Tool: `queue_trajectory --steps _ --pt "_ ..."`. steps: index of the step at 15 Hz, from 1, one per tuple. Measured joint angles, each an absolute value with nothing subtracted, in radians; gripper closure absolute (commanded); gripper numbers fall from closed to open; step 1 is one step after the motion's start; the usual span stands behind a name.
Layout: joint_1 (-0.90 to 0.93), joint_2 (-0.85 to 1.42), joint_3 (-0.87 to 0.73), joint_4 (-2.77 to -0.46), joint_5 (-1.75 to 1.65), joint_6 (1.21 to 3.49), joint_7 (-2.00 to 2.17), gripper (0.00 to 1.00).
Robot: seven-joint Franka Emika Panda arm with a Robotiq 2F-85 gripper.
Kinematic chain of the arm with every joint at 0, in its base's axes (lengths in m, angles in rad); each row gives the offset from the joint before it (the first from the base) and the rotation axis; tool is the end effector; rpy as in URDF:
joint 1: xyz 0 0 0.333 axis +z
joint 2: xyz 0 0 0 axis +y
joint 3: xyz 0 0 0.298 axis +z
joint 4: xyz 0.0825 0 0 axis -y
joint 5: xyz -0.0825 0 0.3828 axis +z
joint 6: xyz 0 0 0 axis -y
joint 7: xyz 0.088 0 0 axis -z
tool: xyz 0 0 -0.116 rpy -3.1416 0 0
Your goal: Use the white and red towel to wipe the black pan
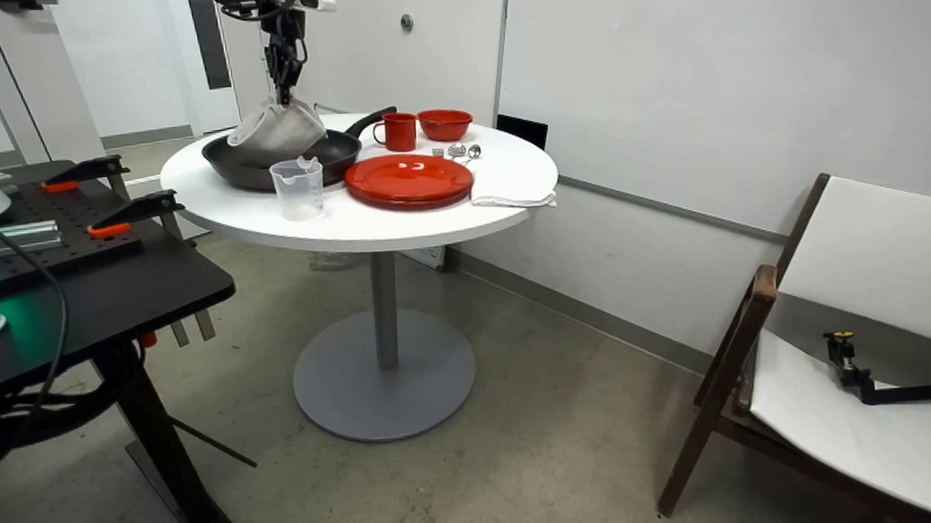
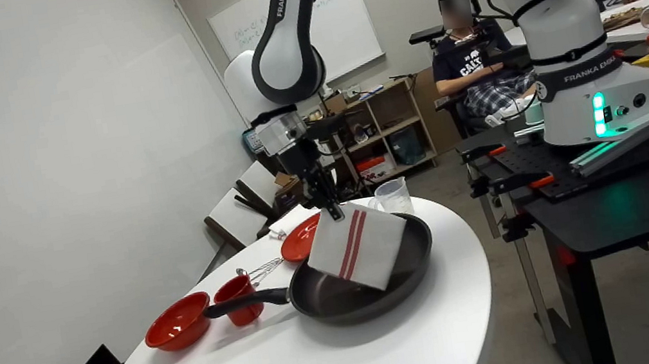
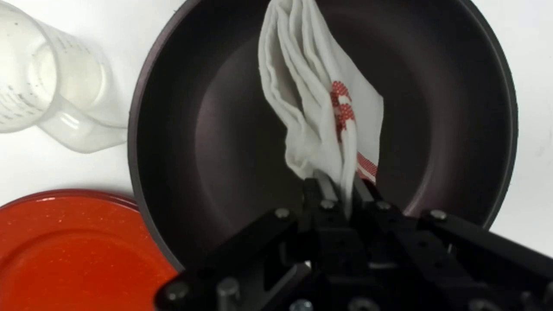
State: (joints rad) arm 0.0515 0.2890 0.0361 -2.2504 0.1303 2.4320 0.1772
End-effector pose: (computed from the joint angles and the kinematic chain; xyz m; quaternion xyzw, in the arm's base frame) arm 0.5218 0.0475 0.2018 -0.9929 0.0966 0.0592 0.0374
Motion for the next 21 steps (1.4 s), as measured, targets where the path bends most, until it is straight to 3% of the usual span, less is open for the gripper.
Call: queue_trajectory --steps 21 --pt "0.205 0.508 -0.145 -2.204 -0.213 2.629 0.378 0.97"
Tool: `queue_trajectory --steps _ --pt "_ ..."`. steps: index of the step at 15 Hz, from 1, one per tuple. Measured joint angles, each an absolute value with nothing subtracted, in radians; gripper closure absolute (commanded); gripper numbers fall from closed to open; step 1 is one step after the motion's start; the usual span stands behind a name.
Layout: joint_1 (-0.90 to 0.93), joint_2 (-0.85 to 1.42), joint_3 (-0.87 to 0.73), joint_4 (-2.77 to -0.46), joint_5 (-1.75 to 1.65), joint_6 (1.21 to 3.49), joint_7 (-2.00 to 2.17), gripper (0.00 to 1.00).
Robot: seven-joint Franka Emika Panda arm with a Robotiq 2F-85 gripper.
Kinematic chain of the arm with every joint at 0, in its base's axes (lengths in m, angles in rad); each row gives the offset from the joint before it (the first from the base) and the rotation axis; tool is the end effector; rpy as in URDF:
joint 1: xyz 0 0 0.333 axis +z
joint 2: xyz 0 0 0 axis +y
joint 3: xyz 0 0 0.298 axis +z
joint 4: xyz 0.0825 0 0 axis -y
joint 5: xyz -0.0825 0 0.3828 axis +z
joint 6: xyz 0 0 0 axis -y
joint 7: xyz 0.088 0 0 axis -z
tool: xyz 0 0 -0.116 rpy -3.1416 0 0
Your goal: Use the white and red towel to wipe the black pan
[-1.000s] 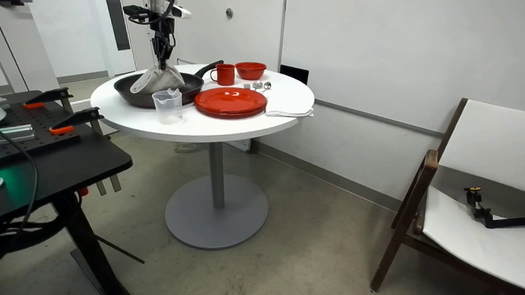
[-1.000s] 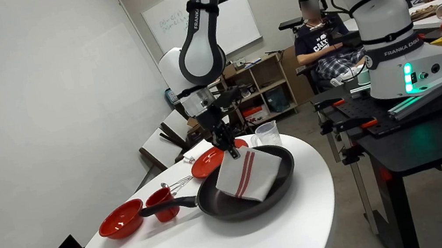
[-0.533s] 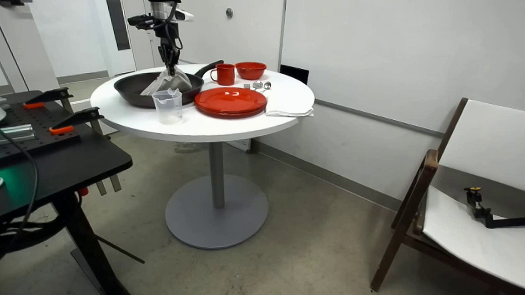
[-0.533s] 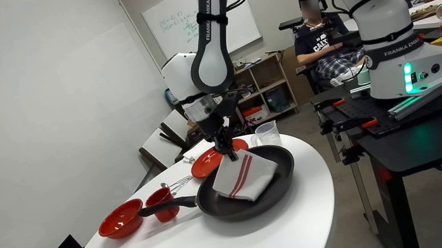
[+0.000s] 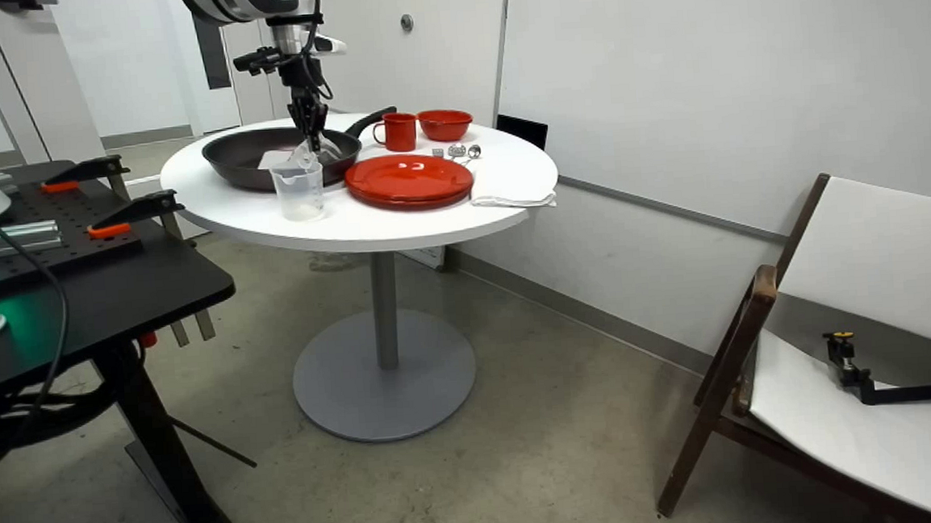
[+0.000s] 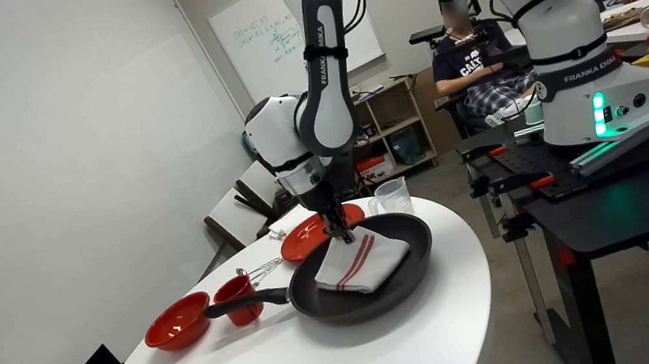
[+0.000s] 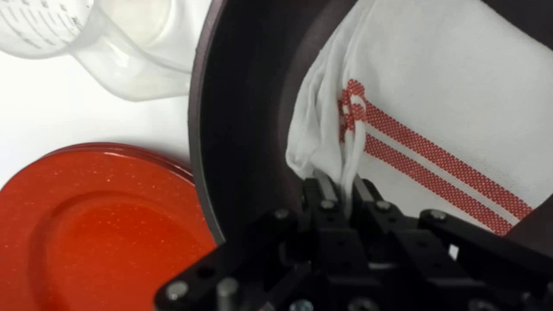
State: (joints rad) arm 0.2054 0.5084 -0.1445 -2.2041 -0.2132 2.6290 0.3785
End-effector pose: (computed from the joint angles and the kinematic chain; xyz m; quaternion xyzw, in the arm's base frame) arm 0.5292 0.0310 0.1188 0.9941 -0.0557 -0.0226 0.0908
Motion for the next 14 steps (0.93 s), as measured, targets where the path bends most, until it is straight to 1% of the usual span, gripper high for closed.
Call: queue_trajectory --steps 8,14 --pt "0.252 0.561 -0.171 -2.167 -0.235 2.629 0.396 0.97" --pt "0.276 0.584 -0.161 -2.159 -0.236 2.629 0.396 0.97"
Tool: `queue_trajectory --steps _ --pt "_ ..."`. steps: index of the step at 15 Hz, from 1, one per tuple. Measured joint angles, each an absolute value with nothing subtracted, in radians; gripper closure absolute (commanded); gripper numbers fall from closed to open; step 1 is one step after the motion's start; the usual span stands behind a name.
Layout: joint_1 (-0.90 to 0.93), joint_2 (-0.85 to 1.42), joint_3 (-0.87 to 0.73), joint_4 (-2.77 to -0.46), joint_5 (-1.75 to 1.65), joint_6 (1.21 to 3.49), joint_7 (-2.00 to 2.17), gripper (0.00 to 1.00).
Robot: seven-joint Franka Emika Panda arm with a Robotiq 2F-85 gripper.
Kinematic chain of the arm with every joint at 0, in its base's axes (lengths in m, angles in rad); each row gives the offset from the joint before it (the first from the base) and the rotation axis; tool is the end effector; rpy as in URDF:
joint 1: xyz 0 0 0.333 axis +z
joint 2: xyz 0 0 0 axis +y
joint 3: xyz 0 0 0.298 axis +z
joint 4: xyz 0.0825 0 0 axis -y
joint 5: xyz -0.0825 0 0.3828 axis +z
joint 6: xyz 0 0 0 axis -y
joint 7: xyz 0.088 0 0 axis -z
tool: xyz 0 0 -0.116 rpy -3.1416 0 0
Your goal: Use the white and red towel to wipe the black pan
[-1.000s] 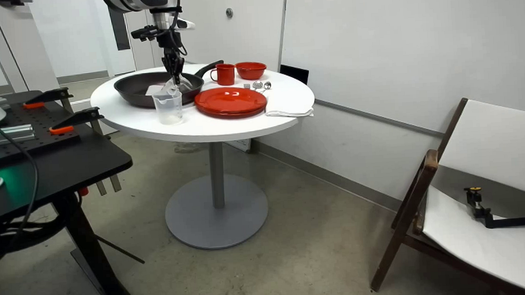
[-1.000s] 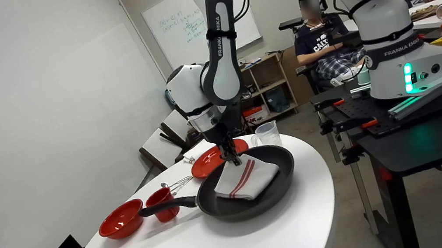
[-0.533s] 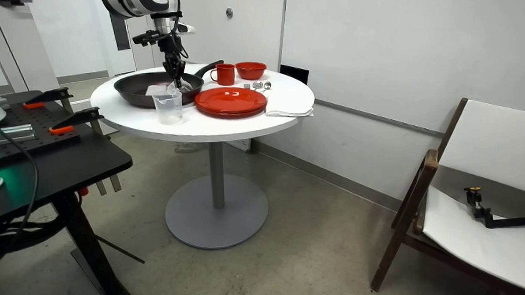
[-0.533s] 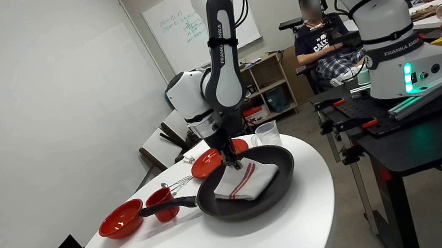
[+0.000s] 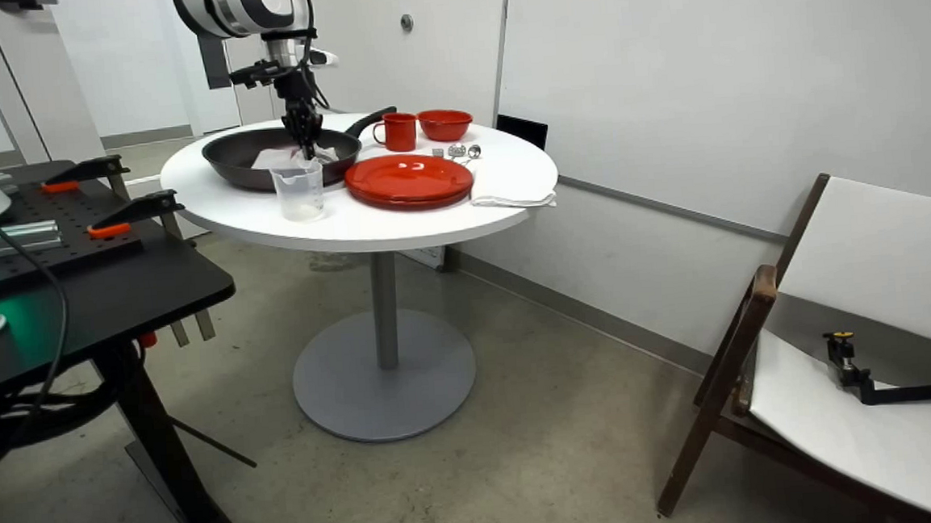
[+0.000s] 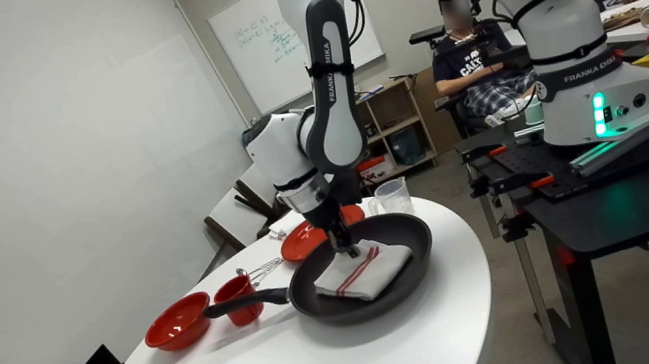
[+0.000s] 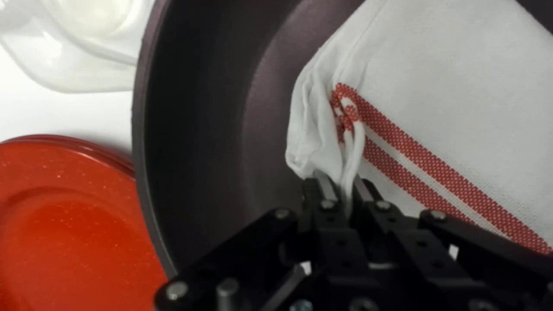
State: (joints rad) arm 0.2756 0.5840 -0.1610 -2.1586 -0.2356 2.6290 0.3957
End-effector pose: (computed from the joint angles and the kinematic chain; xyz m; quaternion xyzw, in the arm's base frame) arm 0.5301 0.0585 0.0937 0.9934 -0.0235 -0.0305 0.1078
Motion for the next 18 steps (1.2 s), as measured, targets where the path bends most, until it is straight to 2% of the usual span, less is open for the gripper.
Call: queue_trajectory --steps 11,18 --pt "0.315 0.583 -0.079 -2.115 -0.233 2.629 0.395 0.97" --pt "0.267 0.594 -0.207 -2.105 -0.235 2.629 0.395 0.97"
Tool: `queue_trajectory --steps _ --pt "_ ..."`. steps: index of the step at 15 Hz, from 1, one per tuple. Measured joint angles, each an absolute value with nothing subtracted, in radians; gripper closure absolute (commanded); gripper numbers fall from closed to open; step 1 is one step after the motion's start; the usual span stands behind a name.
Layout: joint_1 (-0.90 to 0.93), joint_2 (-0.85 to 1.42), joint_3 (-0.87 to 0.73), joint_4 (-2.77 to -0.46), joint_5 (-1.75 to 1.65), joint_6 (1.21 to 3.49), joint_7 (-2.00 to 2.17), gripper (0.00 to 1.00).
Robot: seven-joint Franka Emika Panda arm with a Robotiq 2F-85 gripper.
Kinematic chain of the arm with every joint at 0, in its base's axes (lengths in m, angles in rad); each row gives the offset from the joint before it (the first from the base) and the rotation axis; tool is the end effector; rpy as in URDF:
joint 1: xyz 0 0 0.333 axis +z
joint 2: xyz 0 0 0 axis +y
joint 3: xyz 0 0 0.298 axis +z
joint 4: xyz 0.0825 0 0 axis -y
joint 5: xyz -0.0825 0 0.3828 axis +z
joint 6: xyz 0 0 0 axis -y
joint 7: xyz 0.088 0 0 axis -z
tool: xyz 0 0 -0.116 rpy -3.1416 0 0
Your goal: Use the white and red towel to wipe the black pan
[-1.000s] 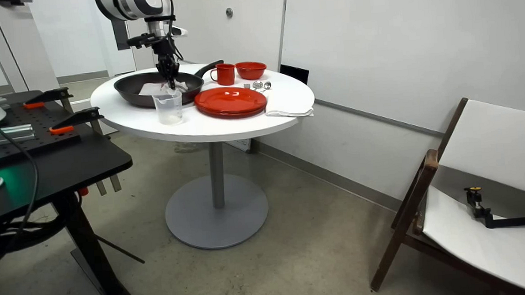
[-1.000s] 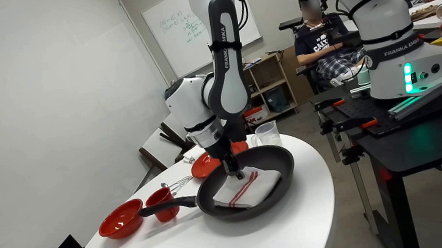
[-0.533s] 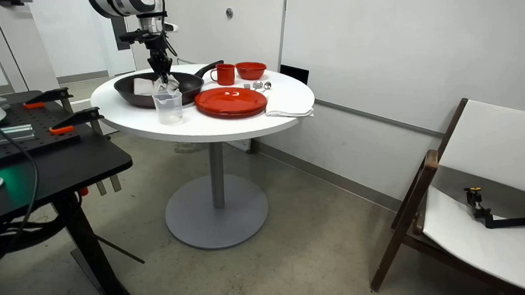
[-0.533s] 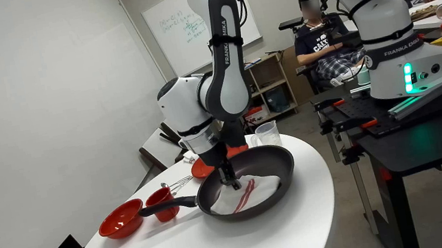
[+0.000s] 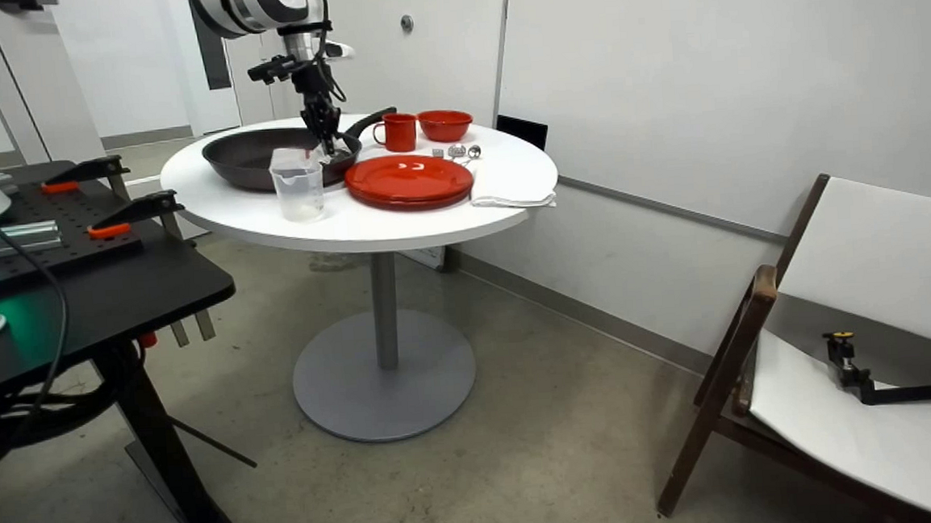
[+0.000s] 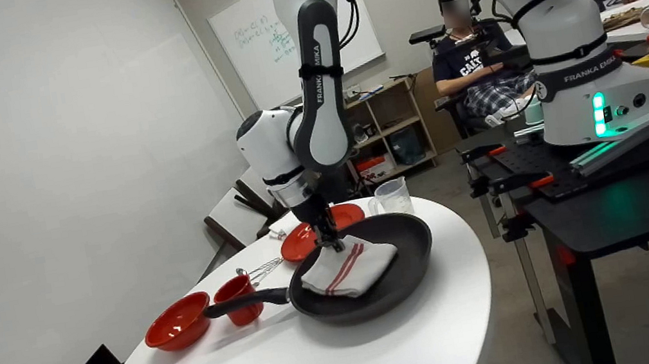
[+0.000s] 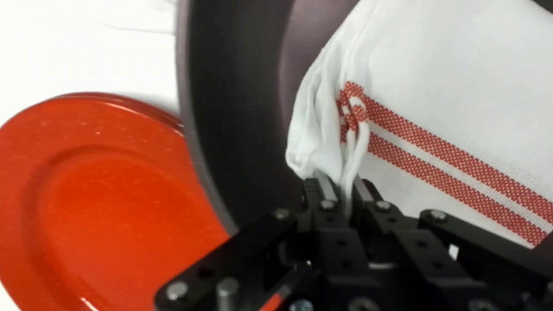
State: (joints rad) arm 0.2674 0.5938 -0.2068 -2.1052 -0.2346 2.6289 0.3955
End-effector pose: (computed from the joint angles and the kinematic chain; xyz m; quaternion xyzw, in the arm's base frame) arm 0.5546 0.0314 0.1076 0.9920 -0.0471 -0.0077 0.1167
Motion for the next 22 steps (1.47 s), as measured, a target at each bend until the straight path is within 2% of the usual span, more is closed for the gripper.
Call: queue_trajectory --steps 11,22 --pt "0.237 0.621 -0.255 -2.100 -0.234 2.625 0.412 0.97" --pt "0.200 0.618 -0.081 -2.076 -0.090 2.518 0.373 0.97"
